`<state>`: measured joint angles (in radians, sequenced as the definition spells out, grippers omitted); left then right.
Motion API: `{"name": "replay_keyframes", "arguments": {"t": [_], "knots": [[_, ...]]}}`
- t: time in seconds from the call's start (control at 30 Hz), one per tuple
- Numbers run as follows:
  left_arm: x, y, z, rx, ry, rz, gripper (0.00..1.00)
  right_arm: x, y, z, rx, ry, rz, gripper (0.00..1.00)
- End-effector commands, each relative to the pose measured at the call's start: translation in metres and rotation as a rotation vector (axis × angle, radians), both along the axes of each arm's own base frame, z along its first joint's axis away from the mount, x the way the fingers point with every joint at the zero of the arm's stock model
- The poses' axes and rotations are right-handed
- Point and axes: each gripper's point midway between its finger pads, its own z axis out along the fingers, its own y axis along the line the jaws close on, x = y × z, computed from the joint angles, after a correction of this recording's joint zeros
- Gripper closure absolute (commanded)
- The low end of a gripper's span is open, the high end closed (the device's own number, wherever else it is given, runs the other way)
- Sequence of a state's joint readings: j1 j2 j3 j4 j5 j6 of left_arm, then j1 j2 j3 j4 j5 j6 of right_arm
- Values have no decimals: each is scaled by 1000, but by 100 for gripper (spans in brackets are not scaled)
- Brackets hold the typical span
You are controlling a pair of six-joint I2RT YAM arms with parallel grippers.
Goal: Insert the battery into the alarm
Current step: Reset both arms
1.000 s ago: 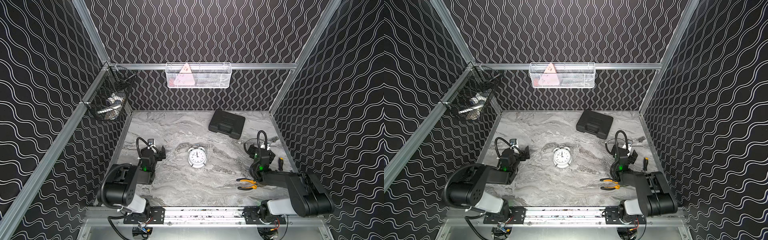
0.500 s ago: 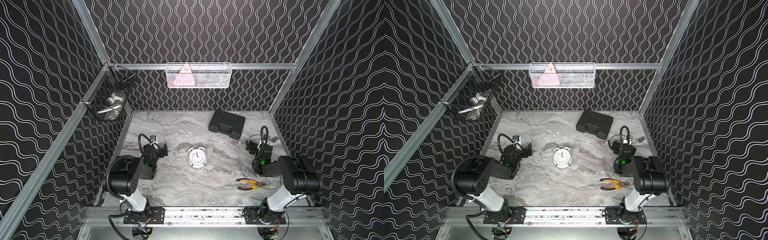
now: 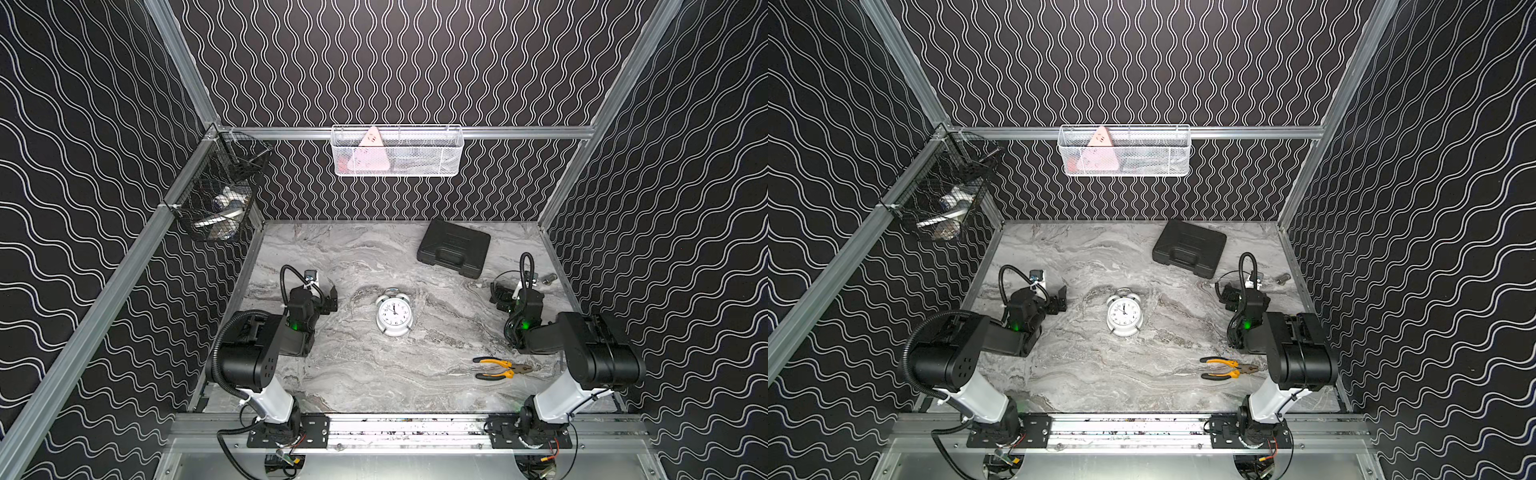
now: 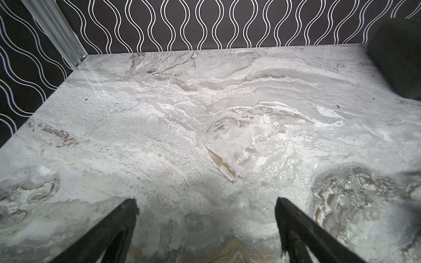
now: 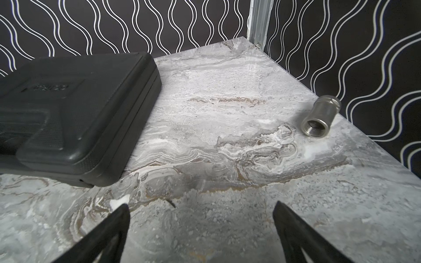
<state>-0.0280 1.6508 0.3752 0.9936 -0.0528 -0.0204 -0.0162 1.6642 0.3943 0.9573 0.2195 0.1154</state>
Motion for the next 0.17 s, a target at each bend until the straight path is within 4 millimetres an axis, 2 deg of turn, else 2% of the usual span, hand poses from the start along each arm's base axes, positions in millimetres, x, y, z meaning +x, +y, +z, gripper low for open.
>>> {"name": "replay_keyframes", "arguments": {"t": [0.0, 0.13], "knots": [[3, -2, 3, 26, -11, -14, 1, 3, 1, 6, -6, -26, 12, 1], [2, -2, 5, 24, -21, -15, 1, 2, 2, 7, -7, -33, 18, 1]]}}
